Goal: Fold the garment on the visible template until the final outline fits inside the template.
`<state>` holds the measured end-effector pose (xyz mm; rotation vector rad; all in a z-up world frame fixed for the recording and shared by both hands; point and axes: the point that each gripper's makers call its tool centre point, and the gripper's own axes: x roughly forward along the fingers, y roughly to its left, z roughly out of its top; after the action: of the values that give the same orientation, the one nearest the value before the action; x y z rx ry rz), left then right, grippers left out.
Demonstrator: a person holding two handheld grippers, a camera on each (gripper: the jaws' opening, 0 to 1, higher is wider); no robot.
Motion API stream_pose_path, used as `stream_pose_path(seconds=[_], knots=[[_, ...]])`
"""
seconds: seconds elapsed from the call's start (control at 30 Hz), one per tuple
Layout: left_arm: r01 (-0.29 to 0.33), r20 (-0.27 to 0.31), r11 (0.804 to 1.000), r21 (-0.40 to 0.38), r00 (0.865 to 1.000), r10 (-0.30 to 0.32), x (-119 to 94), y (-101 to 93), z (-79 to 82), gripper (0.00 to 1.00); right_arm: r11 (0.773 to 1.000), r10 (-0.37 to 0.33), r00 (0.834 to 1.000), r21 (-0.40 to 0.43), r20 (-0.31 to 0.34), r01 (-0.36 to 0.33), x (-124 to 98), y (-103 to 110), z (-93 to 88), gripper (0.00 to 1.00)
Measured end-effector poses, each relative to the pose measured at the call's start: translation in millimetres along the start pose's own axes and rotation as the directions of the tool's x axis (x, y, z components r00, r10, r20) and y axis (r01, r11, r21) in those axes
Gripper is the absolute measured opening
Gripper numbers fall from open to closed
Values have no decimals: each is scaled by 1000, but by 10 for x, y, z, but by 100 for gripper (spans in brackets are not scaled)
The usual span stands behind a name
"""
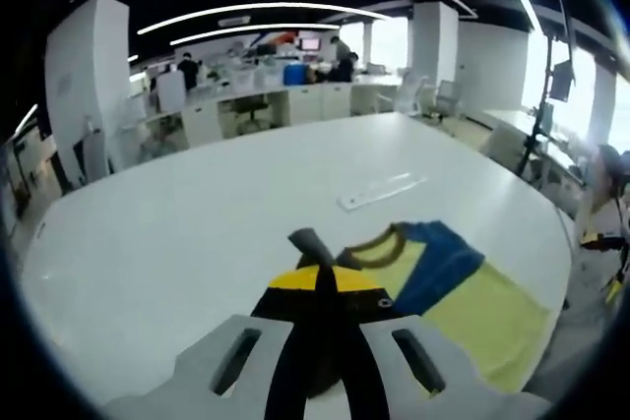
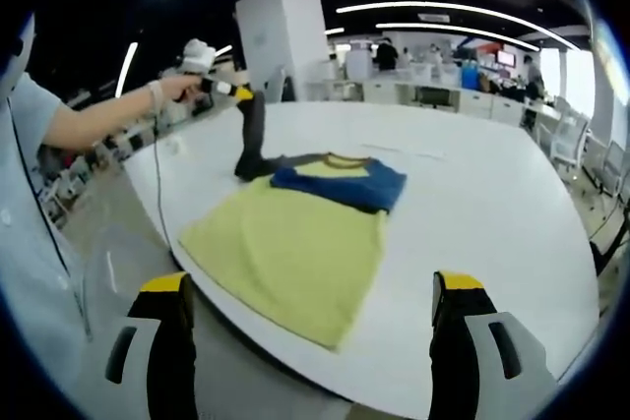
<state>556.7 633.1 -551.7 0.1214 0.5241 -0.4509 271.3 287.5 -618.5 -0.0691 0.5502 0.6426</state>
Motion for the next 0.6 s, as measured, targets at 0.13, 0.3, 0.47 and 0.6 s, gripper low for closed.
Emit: stream_pose_path(seconds=[0.13, 0.3, 0.47, 0.6], knots=[[12, -4, 1000, 15, 1000, -12, 35, -68, 42, 0, 1000, 0, 1000, 4, 3, 0, 0, -9, -8, 100], [26, -3, 999, 34, 1000, -26, 76, -154, 104, 0, 1000, 2, 1000, 10, 6, -2, -4, -17, -16, 100], [37, -7, 998, 49, 999, -37, 99, -240, 159, 0, 1000, 6, 1000, 12, 9, -6, -6, -22, -15, 100], [46, 0, 998, 52, 999, -46, 113, -292, 213, 0, 1000, 6, 1000, 12, 12, -7, -9, -24, -6, 100]])
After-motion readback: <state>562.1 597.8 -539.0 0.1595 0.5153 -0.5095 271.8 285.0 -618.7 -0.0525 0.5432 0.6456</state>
